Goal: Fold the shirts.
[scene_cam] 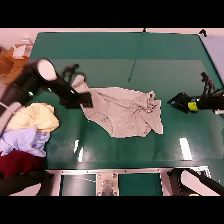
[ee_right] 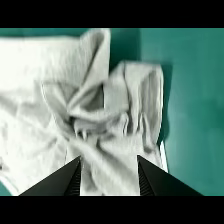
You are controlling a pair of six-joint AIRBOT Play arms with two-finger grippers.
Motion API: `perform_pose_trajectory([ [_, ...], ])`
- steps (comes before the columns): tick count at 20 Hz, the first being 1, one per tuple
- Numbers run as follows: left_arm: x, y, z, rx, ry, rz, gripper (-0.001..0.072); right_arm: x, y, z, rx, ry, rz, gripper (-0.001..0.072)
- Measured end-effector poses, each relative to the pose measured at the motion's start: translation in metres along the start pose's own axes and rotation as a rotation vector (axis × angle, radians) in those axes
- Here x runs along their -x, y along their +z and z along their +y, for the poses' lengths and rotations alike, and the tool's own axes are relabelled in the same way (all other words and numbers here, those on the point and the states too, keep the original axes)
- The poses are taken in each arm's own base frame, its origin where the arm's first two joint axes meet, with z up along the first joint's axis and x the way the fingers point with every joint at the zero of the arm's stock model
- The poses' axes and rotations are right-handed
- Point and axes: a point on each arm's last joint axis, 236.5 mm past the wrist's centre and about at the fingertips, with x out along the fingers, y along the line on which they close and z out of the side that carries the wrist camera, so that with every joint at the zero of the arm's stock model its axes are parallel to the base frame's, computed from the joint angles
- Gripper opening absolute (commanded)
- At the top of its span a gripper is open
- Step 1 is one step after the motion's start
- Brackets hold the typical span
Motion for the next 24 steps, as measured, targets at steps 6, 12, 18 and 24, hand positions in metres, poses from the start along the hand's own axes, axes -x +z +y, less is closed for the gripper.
perform_pose_trajectory([
  [6, -0.106, -0.077, -0.059, 0.072, -0.152, 0.064, 0.06, -0.034, -0.096, -0.018, -0.134, 0.02, 0.125, 0.0398],
  [12, -0.154, -0.069, -0.067, 0.22, -0.201, -0.015, 0.0456, -0.048, -0.126, -0.032, -0.186, 0.005, 0.15, 0.0399],
  [18, -0.162, -0.042, -0.073, 0.23, -0.236, -0.086, 0.0022, -0.055, -0.144, -0.024, -0.192, 0.029, 0.193, 0.0397],
  [24, -0.12, 0.004, -0.087, 0.175, -0.323, -0.105, 0.0022, -0.075, -0.145, -0.004, -0.162, 0.056, 0.169, 0.0215],
])
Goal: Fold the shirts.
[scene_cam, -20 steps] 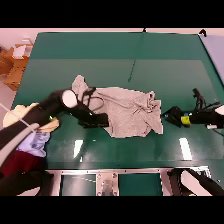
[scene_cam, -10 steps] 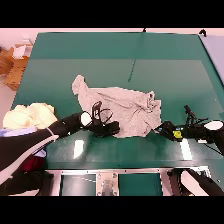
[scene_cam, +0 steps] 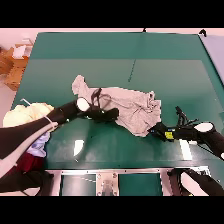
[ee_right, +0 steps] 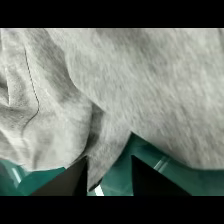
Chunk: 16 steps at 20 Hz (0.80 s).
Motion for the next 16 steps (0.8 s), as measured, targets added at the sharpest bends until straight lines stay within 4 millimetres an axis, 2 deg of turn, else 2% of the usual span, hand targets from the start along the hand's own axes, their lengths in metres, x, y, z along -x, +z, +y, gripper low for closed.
perform_pose_trajectory([
  [3, 0.018, 0.016, -0.015, -0.03, -0.037, 0.013, 0.0022, -0.012, 0.002, 0.003, -0.01, 0.006, -0.001, 0.003],
  [6, 0.041, 0.044, -0.037, -0.068, -0.084, -0.024, 0.0021, -0.023, -0.003, 0.011, 0.012, 0.034, 0.024, 0.001],
  [8, 0.067, 0.068, -0.055, -0.105, -0.12, -0.057, 0.0021, -0.022, 0.004, 0.008, 0.032, 0.018, 0.016, 0.0009],
  [10, 0.109, 0.098, -0.072, -0.158, -0.14, -0.13, 0.0021, -0.004, 0.032, -0.006, 0.03, -0.036, -0.041, 0.001],
  [12, 0.169, 0.128, -0.088, -0.226, -0.144, -0.241, 0.0021, 0.028, 0.067, -0.011, 0.011, -0.054, -0.119, 0.001],
  [13, 0.205, 0.142, -0.097, -0.26, -0.144, -0.317, 0.0021, 0.048, 0.086, -0.009, 0.004, -0.056, -0.167, 0.0009],
  [15, 0.277, 0.159, -0.12, -0.329, -0.151, -0.469, 0.0021, 0.089, 0.118, 0.007, 0.023, -0.035, -0.263, 0.001],
  [16, 0.31, 0.162, -0.133, -0.365, -0.156, -0.536, 0.0021, 0.113, 0.134, 0.022, 0.044, -0.014, -0.317, 0.001],
])
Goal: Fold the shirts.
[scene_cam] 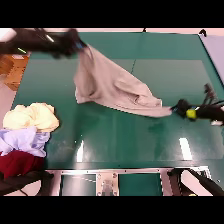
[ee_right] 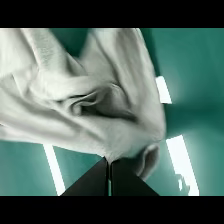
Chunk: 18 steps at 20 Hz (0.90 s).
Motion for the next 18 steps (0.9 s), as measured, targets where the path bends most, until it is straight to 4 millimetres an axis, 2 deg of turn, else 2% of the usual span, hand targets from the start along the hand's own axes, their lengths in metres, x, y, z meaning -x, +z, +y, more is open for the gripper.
perform_pose_trajectory([
  [2, 0.051, 0.042, -0.033, -0.089, -0.012, -0.138, 0.0021, 0.044, 0.05, 0.039, 0.064, 0.052, -0.141, 0.001],
  [5, 0.119, 0.079, -0.09, -0.221, -0.046, -0.309, 0.0021, 0.134, 0.101, 0.116, 0.221, 0.128, -0.353, 0.001],
  [7, 0.159, 0.089, -0.124, -0.293, -0.069, -0.401, 0.0021, 0.194, 0.113, 0.163, 0.329, 0.16, -0.483, 0.001],
  [9, 0.182, 0.091, -0.138, -0.336, -0.054, -0.449, 0.0021, 0.248, 0.111, 0.201, 0.426, 0.174, -0.601, 0.001],
  [11, 0.19, 0.089, -0.131, -0.341, 0.006, -0.452, 0.0021, 0.279, 0.102, 0.218, 0.485, 0.158, -0.666, 0.001],
  [13, 0.181, 0.085, -0.104, -0.313, 0.085, -0.414, 0.0021, 0.287, 0.095, 0.218, 0.505, 0.128, -0.677, 0.001],
  [14, 0.17, 0.082, -0.084, -0.288, 0.13, -0.379, 0.0021, 0.283, 0.092, 0.213, 0.498, 0.117, -0.661, 0.001],
  [16, 0.139, 0.068, -0.036, -0.223, 0.209, -0.276, 0.0021, 0.26, 0.088, 0.193, 0.459, 0.094, -0.6, 0.001],
  [18, 0.096, 0.047, 0.023, -0.142, 0.285, -0.141, 0.0021, 0.221, 0.082, 0.162, 0.389, 0.072, -0.5, 0.0011],
])
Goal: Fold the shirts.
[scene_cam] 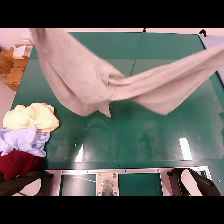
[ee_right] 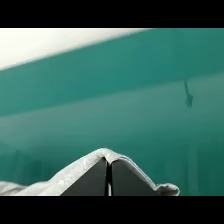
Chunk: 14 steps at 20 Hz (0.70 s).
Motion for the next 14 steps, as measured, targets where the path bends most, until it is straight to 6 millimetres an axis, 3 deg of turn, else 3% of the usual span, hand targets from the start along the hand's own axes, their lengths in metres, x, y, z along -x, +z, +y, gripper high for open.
perform_pose_trajectory([
  [5, -0.147, -0.105, 0.101, 0.116, 0.098, 0.347, 0.0022, -0.075, -0.123, -0.081, -0.241, -0.08, 0.249, 0.001],
  [8, -0.224, -0.158, 0.134, 0.22, 0.051, 0.434, 0.0035, -0.104, -0.193, -0.119, -0.361, -0.136, 0.366, 0.001],
  [9, -0.242, -0.167, 0.138, 0.251, 0.029, 0.43, 0.0341, -0.11, -0.212, -0.128, -0.388, -0.151, 0.401, 0.001],
  [10, -0.256, -0.171, 0.142, 0.279, 0.012, 0.417, 0.0698, -0.115, -0.225, -0.135, -0.408, -0.161, 0.425, 0.0011],
  [12, -0.268, -0.17, 0.147, 0.312, -0.01, 0.396, 0.0713, -0.12, -0.245, -0.144, -0.43, -0.177, 0.466, 0.001],
  [14, -0.263, -0.161, 0.15, 0.328, -0.039, 0.411, 0.0713, -0.123, -0.255, -0.149, -0.437, -0.183, 0.486, 0.001],
])
